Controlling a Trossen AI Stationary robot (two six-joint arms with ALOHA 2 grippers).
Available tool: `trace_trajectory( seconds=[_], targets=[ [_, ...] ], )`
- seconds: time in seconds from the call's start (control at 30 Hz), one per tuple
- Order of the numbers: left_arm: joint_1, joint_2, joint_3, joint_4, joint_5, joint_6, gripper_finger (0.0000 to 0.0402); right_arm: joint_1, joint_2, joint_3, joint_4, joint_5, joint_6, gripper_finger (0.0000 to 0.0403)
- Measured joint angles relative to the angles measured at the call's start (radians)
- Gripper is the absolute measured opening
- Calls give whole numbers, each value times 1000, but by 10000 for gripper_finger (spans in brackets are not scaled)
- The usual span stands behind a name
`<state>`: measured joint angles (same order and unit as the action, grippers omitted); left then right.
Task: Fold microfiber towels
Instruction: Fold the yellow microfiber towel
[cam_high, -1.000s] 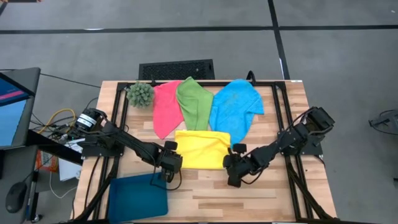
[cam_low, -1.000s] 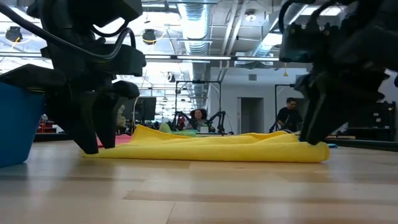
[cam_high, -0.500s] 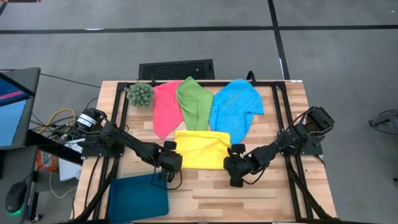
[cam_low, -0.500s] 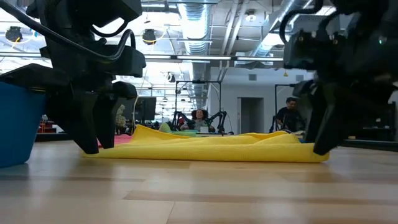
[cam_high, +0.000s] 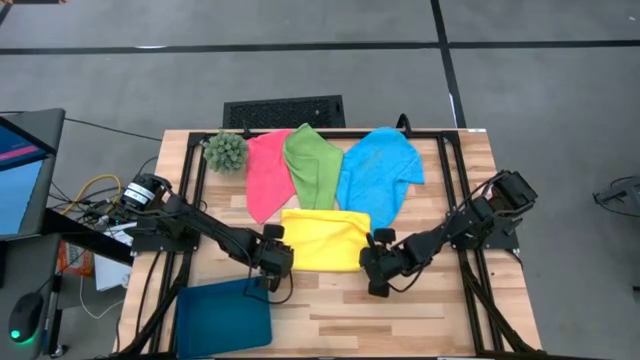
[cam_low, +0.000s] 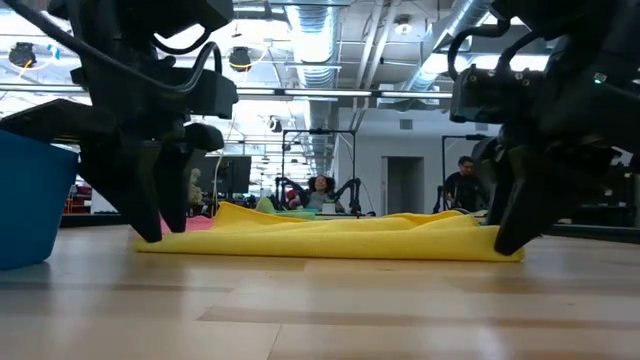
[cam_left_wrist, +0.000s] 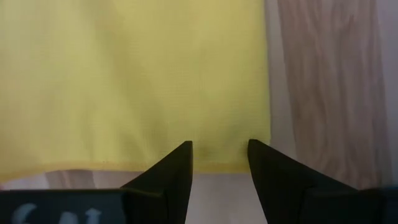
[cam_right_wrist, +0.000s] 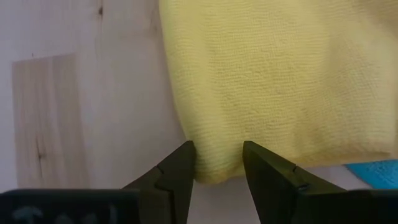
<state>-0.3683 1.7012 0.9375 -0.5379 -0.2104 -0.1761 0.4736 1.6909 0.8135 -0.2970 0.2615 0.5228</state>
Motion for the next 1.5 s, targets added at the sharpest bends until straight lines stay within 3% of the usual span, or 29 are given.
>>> trace_trajectory(
  seconds=[0.33,0.8,1.1,1.27,1.43,1.5],
  targets=[
    [0,-48,0,2,-5,19,148,-3,0,0,7,1,0,159],
    [0,-48,-108,155,117,133,149,-5,0,0,15,-2,0,159],
    [18,-48,-119,164,106,153,145,-5,0,0,15,-2,0,157],
    [25,-48,-119,164,108,161,96,-5,0,0,15,-3,1,131],
    [26,-48,-120,163,92,162,16,-5,-3,0,14,-35,1,75],
    [26,-48,-120,162,91,141,8,-5,-5,2,15,-73,1,52]
  ],
)
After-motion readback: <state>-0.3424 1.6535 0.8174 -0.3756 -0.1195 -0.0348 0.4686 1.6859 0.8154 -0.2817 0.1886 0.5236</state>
